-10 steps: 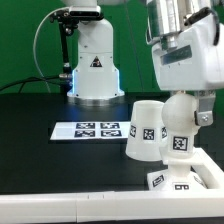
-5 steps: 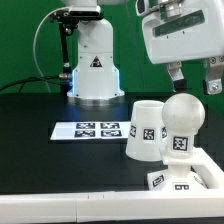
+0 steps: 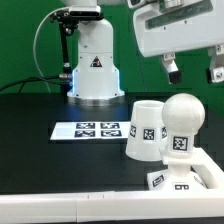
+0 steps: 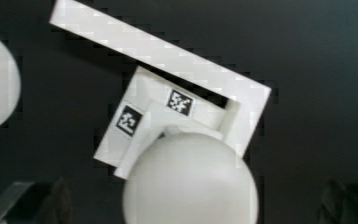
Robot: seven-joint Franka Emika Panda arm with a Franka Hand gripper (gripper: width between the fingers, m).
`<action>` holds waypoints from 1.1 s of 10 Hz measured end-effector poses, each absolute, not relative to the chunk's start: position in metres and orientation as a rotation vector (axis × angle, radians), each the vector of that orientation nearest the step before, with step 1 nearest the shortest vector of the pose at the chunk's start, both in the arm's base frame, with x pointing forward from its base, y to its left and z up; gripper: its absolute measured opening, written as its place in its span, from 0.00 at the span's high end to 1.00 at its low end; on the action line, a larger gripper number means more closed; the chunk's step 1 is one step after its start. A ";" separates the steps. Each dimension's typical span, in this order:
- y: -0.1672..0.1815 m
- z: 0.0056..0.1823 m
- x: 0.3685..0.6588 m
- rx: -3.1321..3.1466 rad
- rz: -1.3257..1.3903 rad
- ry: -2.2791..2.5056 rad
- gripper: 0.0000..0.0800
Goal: Assemble lamp
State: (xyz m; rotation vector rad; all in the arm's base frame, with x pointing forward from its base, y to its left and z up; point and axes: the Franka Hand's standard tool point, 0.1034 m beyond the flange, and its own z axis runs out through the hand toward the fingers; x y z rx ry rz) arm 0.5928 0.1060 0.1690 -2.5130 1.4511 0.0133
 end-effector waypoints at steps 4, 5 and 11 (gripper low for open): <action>0.112 0.167 0.583 -2.783 -0.032 0.987 0.13; 0.113 0.167 0.583 -2.779 -0.030 1.000 0.13; 0.112 0.127 0.504 -2.828 -0.015 1.008 0.13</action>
Offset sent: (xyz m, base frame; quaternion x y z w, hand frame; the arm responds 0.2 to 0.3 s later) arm 0.0000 0.0000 0.0000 0.0000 0.0000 -0.1296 0.9916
